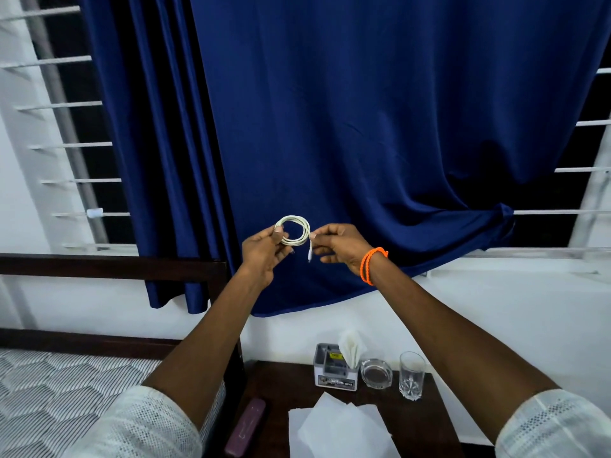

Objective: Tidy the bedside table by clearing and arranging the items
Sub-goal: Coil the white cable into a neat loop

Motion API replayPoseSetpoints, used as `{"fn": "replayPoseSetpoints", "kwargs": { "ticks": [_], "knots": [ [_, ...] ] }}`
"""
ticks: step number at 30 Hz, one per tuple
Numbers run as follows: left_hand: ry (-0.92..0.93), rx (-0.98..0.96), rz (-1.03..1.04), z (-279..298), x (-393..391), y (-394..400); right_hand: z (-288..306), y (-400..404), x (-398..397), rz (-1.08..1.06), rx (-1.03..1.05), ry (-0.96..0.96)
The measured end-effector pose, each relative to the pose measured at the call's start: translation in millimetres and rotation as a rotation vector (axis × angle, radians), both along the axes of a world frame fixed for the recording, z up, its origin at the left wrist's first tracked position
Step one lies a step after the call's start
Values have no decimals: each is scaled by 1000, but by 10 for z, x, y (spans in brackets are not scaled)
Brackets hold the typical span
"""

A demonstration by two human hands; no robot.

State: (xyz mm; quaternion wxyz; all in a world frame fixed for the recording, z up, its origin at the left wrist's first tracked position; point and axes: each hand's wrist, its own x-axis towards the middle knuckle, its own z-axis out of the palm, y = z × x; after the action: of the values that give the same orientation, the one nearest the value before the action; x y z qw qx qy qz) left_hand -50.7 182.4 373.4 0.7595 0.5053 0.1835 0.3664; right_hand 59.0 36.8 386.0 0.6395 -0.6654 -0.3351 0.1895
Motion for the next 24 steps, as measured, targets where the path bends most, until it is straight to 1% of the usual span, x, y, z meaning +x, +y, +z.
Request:
{"fn": "replayPoseSetpoints", "kwargs": {
  "ticks": [3, 6, 12, 15, 24],
  "knots": [
    [-16, -22, -2, 0, 2, -28, -22, 9, 2, 12, 21, 33],
    [-1, -25, -9, -19, 11, -27, -23, 11, -12, -31, 30, 32],
    [90, 14, -110, -81, 6, -23, -59, 49, 19, -66, 76, 118],
    [121, 28, -115, -157, -3, -4, -142, 88, 20, -83, 72, 171],
    [46, -99, -108, -624, -74, 70, -590, 243, -28, -125, 123, 383]
  ]
}}
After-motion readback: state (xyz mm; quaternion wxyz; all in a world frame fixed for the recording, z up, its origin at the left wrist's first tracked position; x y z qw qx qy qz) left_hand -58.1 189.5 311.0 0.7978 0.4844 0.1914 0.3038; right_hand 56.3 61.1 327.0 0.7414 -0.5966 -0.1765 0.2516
